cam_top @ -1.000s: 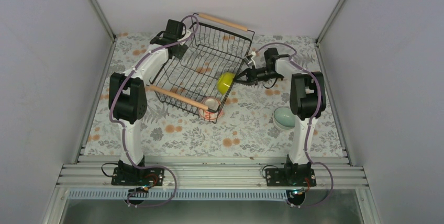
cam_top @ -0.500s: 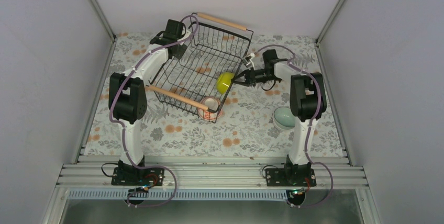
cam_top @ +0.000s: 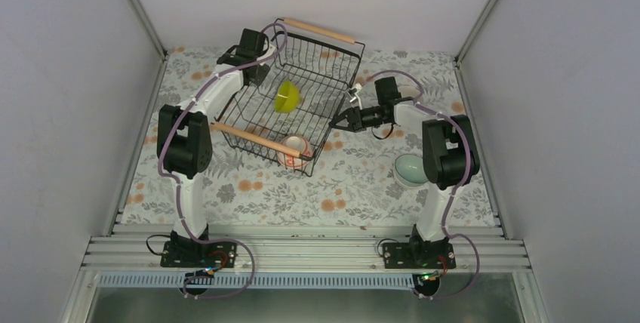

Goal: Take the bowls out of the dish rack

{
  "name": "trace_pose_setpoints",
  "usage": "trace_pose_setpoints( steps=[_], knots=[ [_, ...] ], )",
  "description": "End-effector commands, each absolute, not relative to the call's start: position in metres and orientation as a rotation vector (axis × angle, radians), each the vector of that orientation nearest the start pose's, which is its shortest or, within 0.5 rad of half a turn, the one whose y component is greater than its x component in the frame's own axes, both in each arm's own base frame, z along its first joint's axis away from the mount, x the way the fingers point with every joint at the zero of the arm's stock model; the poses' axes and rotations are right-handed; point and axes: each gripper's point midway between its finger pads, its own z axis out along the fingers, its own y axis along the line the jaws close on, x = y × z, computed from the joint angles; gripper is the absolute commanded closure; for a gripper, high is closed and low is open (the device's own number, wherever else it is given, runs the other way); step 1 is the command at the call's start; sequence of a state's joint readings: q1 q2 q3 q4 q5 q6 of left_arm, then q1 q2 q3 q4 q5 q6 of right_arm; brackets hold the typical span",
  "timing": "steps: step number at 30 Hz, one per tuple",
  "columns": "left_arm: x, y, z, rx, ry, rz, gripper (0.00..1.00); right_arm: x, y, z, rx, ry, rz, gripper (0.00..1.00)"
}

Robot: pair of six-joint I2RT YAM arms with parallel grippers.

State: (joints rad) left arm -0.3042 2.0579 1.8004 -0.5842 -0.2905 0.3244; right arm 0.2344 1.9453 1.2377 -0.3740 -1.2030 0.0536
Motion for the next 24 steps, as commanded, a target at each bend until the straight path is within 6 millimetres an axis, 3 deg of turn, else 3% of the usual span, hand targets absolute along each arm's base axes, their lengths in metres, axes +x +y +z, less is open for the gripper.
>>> trace_pose_setpoints(
  steps=[1, 3, 6, 9, 19, 24],
  knots=[
    [0.501, -0.178, 0.117, 0.872, 2.418, 0.18, 0.98, 0.356, 0.253, 0.169, -0.76, 2.098, 1.637, 0.66],
    [0.501, -0.178, 0.118, 0.874, 2.416, 0.184, 0.98, 0.358, 0.243, 0.172, -0.74, 2.108, 1.63, 0.67],
    [0.502, -0.176, 0.117, 0.872, 2.415, 0.193, 0.98, 0.356, 0.228, 0.177, -0.722, 2.12, 1.602, 0.86],
    [0.501, -0.177, 0.116, 0.874, 2.417, 0.191, 0.98, 0.353, 0.214, 0.182, -0.725, 2.146, 1.519, 0.95],
    [0.503, -0.18, 0.116, 0.88, 2.413, 0.18, 0.98, 0.342, 0.175, 0.19, -0.759, 2.317, 1.168, 0.96],
    [0.501, -0.184, 0.117, 0.886, 2.411, 0.174, 0.97, 0.331, 0.163, 0.193, -0.783, 2.344, 1.113, 0.96]
  ],
)
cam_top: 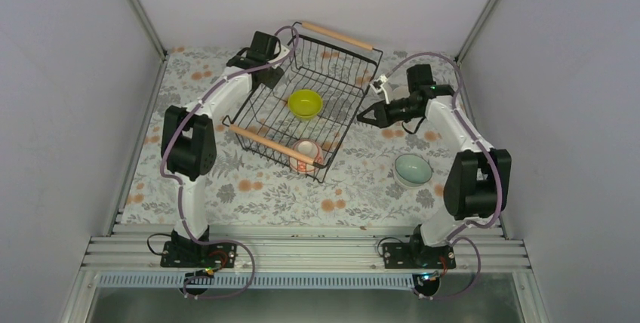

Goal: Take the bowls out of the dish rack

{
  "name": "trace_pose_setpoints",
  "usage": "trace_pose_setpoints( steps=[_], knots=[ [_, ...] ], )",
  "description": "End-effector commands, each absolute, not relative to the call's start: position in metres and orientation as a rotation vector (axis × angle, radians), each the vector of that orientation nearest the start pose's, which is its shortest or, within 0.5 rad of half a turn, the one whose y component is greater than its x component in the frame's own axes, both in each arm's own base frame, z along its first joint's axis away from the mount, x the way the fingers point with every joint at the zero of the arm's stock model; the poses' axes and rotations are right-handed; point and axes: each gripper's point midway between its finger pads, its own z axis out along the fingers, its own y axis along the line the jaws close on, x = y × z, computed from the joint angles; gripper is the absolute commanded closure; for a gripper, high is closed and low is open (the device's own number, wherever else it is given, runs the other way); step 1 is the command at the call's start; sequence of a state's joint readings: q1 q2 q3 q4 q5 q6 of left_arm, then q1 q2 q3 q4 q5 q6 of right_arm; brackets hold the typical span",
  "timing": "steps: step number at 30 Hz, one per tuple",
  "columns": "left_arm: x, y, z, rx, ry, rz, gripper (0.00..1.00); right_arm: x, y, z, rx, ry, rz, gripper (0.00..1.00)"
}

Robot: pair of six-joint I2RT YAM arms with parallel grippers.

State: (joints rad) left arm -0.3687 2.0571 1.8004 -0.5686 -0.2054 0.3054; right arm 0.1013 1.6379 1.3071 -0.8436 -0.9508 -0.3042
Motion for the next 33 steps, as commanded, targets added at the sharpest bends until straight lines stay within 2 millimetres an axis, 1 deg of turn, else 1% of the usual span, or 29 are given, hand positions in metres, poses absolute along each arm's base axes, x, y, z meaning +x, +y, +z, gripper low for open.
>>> trace_pose_setpoints(
  steps=[1, 3, 5, 7, 10, 12, 13, 16, 18, 20, 22, 25, 29, 33],
  knots=[
    [0.5, -0.185, 0.118, 0.892, 2.409, 0.171, 0.97, 0.33, 0.16, 0.198, -0.797, 2.335, 1.083, 0.96],
    [0.498, -0.186, 0.12, 0.897, 2.403, 0.162, 0.98, 0.329, 0.157, 0.21, -0.825, 2.312, 1.024, 0.96],
    [0.495, -0.189, 0.119, 0.908, 2.404, 0.137, 0.98, 0.336, 0.154, 0.225, -0.833, 2.296, 0.947, 0.96],
    [0.491, -0.195, 0.116, 0.933, 2.408, 0.116, 0.98, 0.349, 0.15, 0.237, -0.829, 2.296, 0.867, 0.96],
    [0.483, -0.207, 0.113, 0.983, 2.4, 0.089, 0.98, 0.37, 0.151, 0.255, -0.839, 2.276, 0.77, 0.96],
    [0.477, -0.216, 0.112, 1.021, 2.393, 0.081, 0.98, 0.385, 0.152, 0.264, -0.848, 2.272, 0.671, 0.96],
    [0.475, -0.221, 0.112, 1.034, 2.388, 0.076, 0.98, 0.392, 0.154, 0.265, -0.859, 2.274, 0.63, 0.96],
    [0.469, -0.236, 0.117, 1.067, 2.365, 0.059, 0.98, 0.406, 0.169, 0.255, -0.92, 2.304, 0.545, 0.96],
    [0.467, -0.243, 0.12, 1.083, 2.353, 0.051, 0.98, 0.414, 0.179, 0.242, -0.947, 2.346, 0.476, 0.96],
    [0.467, -0.245, 0.121, 1.085, 2.347, 0.063, 0.98, 0.419, 0.191, 0.226, -0.978, 2.387, 0.416, 0.96],
    [0.467, -0.246, 0.122, 1.083, 2.342, 0.064, 0.98, 0.43, 0.199, 0.209, -0.974, 2.419, 0.372, 0.96],
    [0.468, -0.245, 0.123, 1.078, 2.337, 0.07, 0.98, 0.443, 0.207, 0.193, -0.972, 2.452, 0.298, 0.96],
    [0.469, -0.245, 0.123, 1.076, 2.336, 0.075, 0.98, 0.449, 0.213, 0.17, -0.982, 2.508, 0.219, 0.9],
    [0.471, -0.243, 0.124, 1.067, 2.333, 0.091, 0.98, 0.447, 0.219, 0.147, -1.007, 2.562, 0.199, 0.82]
  ],
)
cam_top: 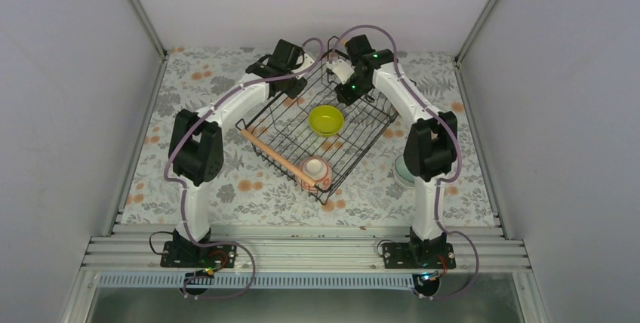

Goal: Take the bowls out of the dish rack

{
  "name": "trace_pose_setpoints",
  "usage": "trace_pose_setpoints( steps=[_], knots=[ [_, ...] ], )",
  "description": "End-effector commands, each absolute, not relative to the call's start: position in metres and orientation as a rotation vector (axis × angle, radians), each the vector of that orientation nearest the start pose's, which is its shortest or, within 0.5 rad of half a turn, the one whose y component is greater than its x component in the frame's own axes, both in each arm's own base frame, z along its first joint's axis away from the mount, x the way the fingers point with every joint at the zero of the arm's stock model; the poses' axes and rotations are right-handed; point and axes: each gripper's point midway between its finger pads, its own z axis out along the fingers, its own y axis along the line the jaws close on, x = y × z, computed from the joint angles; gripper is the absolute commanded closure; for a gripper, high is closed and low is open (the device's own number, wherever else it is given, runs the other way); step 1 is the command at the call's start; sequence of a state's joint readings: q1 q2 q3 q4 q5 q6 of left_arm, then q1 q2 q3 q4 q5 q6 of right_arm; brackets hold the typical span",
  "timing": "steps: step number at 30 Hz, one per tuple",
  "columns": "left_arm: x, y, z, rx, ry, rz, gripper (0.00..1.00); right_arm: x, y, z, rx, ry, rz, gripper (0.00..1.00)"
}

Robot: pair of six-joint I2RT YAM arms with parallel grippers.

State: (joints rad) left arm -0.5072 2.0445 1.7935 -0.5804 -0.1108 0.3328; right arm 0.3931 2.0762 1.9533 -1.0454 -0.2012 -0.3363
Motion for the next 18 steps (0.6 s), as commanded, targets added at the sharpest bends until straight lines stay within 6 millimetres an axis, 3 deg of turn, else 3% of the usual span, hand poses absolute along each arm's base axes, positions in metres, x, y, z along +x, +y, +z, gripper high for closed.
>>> trace_pose_setpoints(
  steps=[1, 7, 18],
  knots=[
    [0.471, -0.242, 0.123, 1.065, 2.335, 0.095, 0.98, 0.447, 0.22, 0.142, -1.015, 2.574, 0.195, 0.77],
    [0.473, -0.241, 0.123, 1.057, 2.337, 0.111, 0.98, 0.446, 0.226, 0.12, -1.048, 2.606, 0.16, 0.65],
    [0.472, -0.241, 0.124, 1.056, 2.338, 0.107, 0.98, 0.444, 0.233, 0.083, -1.09, 2.662, 0.155, 0.66]
  ],
)
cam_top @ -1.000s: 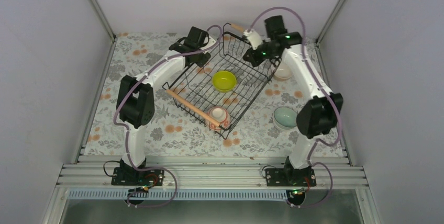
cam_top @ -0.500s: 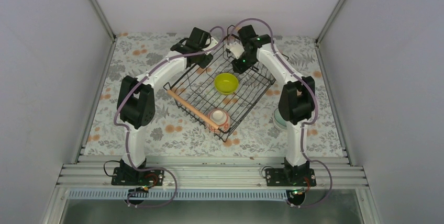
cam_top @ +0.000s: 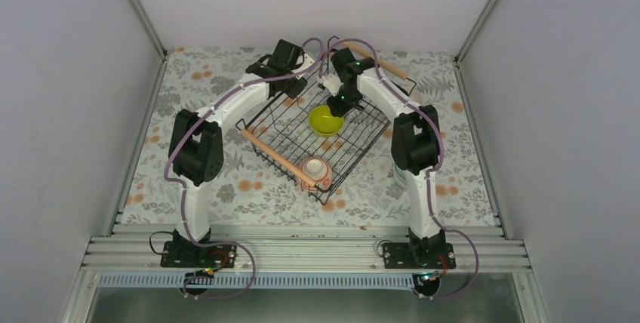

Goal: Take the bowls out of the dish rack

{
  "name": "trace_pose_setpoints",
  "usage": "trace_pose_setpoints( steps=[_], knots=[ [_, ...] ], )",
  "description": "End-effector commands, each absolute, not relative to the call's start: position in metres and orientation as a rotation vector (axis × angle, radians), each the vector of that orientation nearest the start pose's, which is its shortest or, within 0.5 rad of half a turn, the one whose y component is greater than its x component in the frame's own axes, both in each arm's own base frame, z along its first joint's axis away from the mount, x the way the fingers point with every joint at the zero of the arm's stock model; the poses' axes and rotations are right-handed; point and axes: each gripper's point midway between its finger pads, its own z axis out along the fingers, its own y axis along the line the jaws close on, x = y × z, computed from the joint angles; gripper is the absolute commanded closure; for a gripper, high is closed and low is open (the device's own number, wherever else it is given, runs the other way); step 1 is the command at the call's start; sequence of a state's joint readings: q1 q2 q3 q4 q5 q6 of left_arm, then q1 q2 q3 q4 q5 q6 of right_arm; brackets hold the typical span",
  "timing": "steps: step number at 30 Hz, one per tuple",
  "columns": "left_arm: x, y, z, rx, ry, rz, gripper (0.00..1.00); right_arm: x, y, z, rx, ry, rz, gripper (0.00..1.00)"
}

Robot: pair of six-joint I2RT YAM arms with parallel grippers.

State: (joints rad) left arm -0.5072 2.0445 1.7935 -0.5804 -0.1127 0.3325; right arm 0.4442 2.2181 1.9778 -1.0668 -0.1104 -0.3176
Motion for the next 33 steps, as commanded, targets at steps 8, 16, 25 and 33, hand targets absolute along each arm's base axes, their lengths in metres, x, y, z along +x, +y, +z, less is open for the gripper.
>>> trace_pose_setpoints(
  steps=[8, 16, 25, 33],
  knots=[
    [0.472, -0.241, 0.123, 1.056, 2.34, 0.111, 0.98, 0.442, 0.235, 0.075, -1.088, 2.677, 0.18, 0.82],
    [0.478, -0.235, 0.119, 1.038, 2.348, 0.154, 0.98, 0.438, 0.235, 0.081, -1.07, 2.689, 0.202, 0.96],
    [0.491, -0.219, 0.11, 0.998, 2.369, 0.182, 0.98, 0.445, 0.217, 0.162, -0.962, 2.538, 0.083, 0.96],
    [0.509, -0.187, 0.115, 0.911, 2.392, 0.202, 0.98, 0.447, 0.187, 0.261, -0.826, 2.344, 0.042, 0.96]
  ],
)
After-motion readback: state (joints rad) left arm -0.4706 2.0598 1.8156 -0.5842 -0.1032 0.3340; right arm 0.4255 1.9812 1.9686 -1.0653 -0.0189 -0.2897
